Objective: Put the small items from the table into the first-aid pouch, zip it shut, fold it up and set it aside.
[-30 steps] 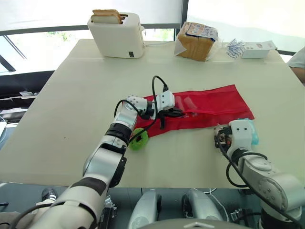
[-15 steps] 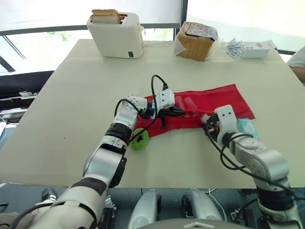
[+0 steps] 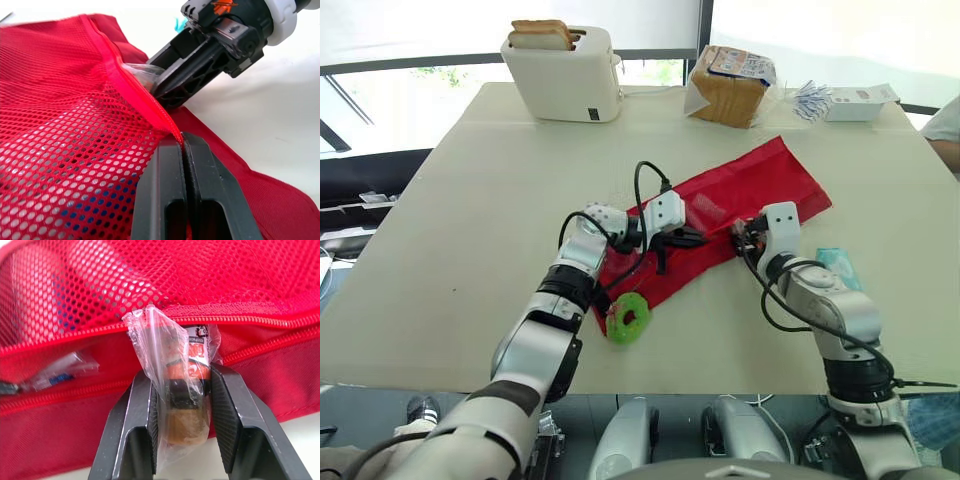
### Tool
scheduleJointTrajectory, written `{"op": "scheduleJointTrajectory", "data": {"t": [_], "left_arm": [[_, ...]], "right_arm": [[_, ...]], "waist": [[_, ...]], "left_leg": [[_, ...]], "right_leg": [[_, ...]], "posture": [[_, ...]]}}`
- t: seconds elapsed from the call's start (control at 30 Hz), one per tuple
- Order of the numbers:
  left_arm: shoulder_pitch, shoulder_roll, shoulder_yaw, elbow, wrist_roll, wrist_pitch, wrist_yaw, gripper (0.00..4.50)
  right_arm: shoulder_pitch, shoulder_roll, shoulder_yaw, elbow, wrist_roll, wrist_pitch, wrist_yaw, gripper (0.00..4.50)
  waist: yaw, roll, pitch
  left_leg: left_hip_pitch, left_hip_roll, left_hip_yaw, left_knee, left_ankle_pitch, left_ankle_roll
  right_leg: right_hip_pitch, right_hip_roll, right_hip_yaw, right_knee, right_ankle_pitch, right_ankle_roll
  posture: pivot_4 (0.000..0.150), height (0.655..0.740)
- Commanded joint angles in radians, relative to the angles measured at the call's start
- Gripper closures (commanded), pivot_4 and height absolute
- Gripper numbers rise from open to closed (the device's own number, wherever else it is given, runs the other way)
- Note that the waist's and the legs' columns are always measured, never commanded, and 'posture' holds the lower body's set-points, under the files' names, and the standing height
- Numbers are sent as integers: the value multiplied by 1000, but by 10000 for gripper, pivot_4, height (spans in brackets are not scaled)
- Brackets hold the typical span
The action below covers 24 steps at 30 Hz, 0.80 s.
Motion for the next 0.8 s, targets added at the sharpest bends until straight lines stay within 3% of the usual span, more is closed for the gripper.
{"op": "scheduleJointTrajectory", "data": {"t": [0.03, 0.33, 0.5, 0.67, 0.8], "left_arm": [[-24, 8, 2, -22, -22, 14, -27, 45000], [-81, -11, -17, 66, -20, -2, -132, 45000], [-118, -47, -20, 135, -7, -43, -141, 45000], [-136, -73, -27, 176, 2, -74, -163, 45000], [-147, -83, -29, 206, 11, -91, -156, 45000]], "right_arm": [[9, -18, -15, -50, -32, -27, -19, 35533], [50, -223, 191, -197, -165, 1, 63, 35533], [35, -213, 200, -213, -187, 29, 61, 35533], [60, -122, 113, -255, -159, 63, 23, 35533], [90, -166, 194, -285, -178, 42, 87, 35533]], "waist": [[0, 0, 0], [-2, 0, 0], [-1, 0, 0], [3, 0, 0], [3, 0, 0]], "left_leg": [[0, 0, 0, 0, 0, 0], [0, 0, 0, 0, 0, 0], [0, 0, 0, 0, 0, 0], [-1, 0, 0, 0, 0, 0], [-1, 0, 0, 0, 0, 0]], "right_leg": [[0, 0, 0, 0, 0, 0], [0, 0, 0, 0, 0, 0], [0, 0, 0, 0, 0, 0], [0, 0, 0, -1, 0, 0], [0, 0, 0, -1, 0, 0]], "posture": [[1500, 7400], [1500, 7400], [1500, 7400], [1500, 7400], [1500, 7400]]}}
